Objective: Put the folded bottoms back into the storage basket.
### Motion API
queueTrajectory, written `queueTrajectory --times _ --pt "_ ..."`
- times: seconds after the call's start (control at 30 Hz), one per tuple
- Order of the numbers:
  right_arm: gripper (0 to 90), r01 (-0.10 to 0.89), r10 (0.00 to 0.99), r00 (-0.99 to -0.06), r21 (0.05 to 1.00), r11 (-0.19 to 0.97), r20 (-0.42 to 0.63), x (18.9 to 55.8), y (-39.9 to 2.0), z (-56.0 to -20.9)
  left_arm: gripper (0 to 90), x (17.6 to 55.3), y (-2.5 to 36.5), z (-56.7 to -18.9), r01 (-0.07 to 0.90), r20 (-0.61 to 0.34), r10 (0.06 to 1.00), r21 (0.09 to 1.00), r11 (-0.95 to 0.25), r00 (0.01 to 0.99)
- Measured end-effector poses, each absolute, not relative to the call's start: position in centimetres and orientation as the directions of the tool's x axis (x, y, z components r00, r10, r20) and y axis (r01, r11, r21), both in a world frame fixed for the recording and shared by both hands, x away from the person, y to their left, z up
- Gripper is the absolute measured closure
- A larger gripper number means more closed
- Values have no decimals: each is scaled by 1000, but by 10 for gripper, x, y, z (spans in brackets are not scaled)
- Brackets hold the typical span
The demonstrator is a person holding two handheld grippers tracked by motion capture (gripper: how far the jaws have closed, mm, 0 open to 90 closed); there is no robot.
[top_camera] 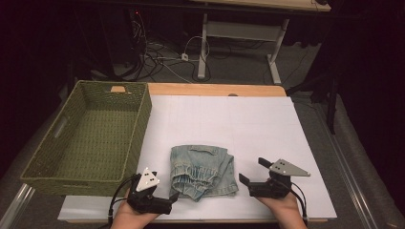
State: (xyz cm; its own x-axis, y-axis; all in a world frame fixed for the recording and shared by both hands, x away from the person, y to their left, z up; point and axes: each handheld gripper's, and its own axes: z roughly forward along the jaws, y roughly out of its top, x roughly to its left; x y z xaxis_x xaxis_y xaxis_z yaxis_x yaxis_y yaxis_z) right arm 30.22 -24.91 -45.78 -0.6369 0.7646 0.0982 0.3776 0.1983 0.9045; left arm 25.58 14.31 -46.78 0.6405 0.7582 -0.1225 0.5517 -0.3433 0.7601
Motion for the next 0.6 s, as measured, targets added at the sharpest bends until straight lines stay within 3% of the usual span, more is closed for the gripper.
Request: queueTrajectory --times 0.27,0.43,0.6 --pt "1 350 780 -623 915 202 66 305 -253 -456 0 259 142 -471 569 -120 767 744 -351 631" --pt "2 364 776 -623 916 170 104 308 -251 -455 0 260 141 -472 569 -122 761 741 -357 637" --pt "1 354 803 -596 901 250 12 317 -253 -453 0 264 138 -474 593 -100 765 697 -403 637"
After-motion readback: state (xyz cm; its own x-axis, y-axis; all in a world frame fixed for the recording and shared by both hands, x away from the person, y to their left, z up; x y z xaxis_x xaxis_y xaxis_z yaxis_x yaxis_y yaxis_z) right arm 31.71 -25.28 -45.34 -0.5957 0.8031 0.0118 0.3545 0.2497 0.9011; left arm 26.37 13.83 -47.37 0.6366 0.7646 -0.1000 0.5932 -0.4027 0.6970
